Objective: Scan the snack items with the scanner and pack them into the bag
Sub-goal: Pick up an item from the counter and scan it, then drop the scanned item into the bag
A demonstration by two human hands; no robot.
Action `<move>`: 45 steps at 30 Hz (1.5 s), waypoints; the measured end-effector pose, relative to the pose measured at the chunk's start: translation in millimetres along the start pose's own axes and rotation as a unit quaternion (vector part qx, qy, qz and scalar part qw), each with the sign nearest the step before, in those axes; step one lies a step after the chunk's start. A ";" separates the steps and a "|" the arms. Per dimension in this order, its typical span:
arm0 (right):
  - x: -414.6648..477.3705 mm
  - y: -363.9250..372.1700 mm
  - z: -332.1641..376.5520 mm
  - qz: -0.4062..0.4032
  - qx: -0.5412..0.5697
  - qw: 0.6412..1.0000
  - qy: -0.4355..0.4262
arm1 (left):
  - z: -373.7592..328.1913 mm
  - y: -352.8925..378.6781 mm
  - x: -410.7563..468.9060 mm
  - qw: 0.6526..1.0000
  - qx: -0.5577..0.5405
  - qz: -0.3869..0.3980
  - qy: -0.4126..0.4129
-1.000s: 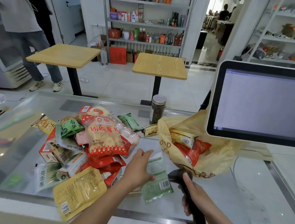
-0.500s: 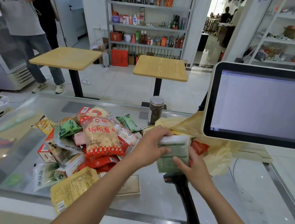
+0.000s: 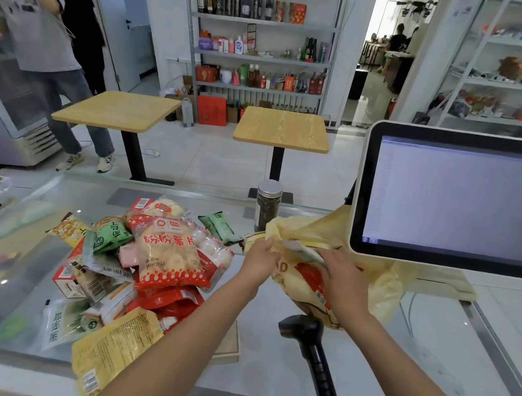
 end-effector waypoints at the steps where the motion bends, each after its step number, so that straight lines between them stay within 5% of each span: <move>1: 0.4 5.7 -6.2 0.021 -0.053 0.998 -0.010 | 3.6 -4.4 2.9 1.000 -0.014 -0.017 0.000; 4: 4.2 16.1 -24.2 0.069 -0.171 0.983 0.003 | 6.0 -17.0 2.6 0.997 -0.057 -0.045 0.004; 10: 11.1 52.8 -21.1 0.116 -0.207 0.971 0.026 | 7.4 -13.2 -0.9 0.997 -0.064 -0.022 0.023; 15: 3.7 61.1 -26.6 0.141 -0.072 0.986 0.052 | 25.2 -10.4 -9.6 0.998 -0.002 -0.040 0.048; 21: -44.3 6.8 -11.5 -0.012 0.153 0.987 0.041 | 49.4 -11.0 -33.1 0.985 0.137 -0.064 0.086; 25: -68.4 -4.9 31.6 -0.073 0.184 0.980 -0.001 | 45.5 -31.0 -59.7 0.951 0.208 -0.185 0.138; 30: -47.4 49.6 103.5 0.045 0.233 0.970 -0.046 | 20.3 -88.4 -114.7 0.846 0.186 -0.434 0.248; 33: -26.5 90.5 140.4 0.140 0.260 0.954 -0.044 | 31.3 -133.5 -133.6 0.799 0.185 -0.553 0.145; 36: -9.9 127.8 168.1 0.214 0.281 0.935 -0.020 | 74.6 -166.9 -122.7 0.849 0.118 -0.509 -0.078; 38: -6.9 148.8 179.6 0.254 0.283 0.925 -0.002 | 99.9 -174.7 -114.3 0.875 0.082 -0.452 -0.154; 42: -6.5 172.5 183.8 0.254 0.226 0.940 0.013 | 107.0 -175.9 -103.3 0.910 -0.060 -0.400 -0.090; 45: -4.0 167.7 186.3 0.200 0.241 0.949 0.018 | 88.3 -181.1 -106.9 0.911 -0.064 -0.406 -0.021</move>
Point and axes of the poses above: each hand's wrist, its own x-axis towards the middle knuckle, its own y-axis out of the palm, z = x × y, the point moved 9 cm from there along x, towards the middle knuckle, and after that the axes turned 15 degrees about x, right-handed, at the moved point
